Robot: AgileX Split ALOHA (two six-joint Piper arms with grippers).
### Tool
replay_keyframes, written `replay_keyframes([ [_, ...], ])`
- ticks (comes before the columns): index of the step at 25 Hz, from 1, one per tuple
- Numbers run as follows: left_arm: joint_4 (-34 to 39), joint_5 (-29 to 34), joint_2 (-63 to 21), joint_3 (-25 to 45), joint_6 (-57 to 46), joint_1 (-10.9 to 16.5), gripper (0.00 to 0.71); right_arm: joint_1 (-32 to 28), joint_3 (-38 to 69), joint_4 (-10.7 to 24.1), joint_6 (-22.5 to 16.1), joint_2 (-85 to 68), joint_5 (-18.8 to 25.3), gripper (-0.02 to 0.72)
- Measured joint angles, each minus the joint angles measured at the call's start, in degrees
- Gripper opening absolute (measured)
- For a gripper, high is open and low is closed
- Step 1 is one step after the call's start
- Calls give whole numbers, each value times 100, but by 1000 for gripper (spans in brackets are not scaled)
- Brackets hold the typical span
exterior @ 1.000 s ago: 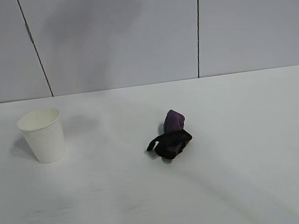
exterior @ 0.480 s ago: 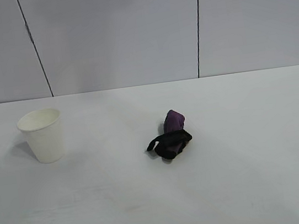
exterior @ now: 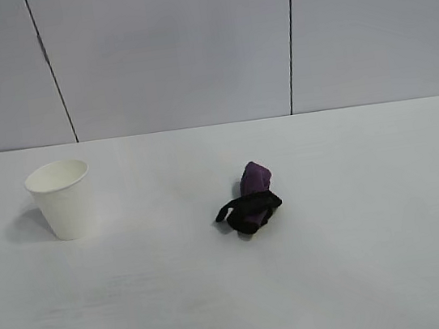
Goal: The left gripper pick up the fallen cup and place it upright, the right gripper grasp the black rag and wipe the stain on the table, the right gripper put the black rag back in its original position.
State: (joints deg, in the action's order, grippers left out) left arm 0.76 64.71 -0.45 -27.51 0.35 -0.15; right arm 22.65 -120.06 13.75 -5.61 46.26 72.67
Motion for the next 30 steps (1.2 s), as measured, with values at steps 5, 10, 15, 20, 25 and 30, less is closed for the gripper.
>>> replay_keyframes([
  [5, 0, 0, 0, 0, 0, 0, 657, -745, 1757, 165, 181, -1119, 0, 629],
  [10, 0, 0, 0, 0, 0, 0, 657, -1217, 3695, -247, 225, -2071, 0, 629],
  [15, 0, 0, 0, 0, 0, 0, 657, -1485, 5578, -733, 225, -2888, -8, 629],
  [20, 0, 0, 0, 0, 0, 0, 657, -1694, 6912, -894, 225, -3653, -491, 629],
  [25, 0, 0, 0, 0, 0, 0, 657, -1894, 7805, -1000, 225, -4255, -829, 629],
  [30, 0, 0, 0, 0, 0, 0, 657, -2130, 8616, -1035, 225, -4701, -1109, 629],
])
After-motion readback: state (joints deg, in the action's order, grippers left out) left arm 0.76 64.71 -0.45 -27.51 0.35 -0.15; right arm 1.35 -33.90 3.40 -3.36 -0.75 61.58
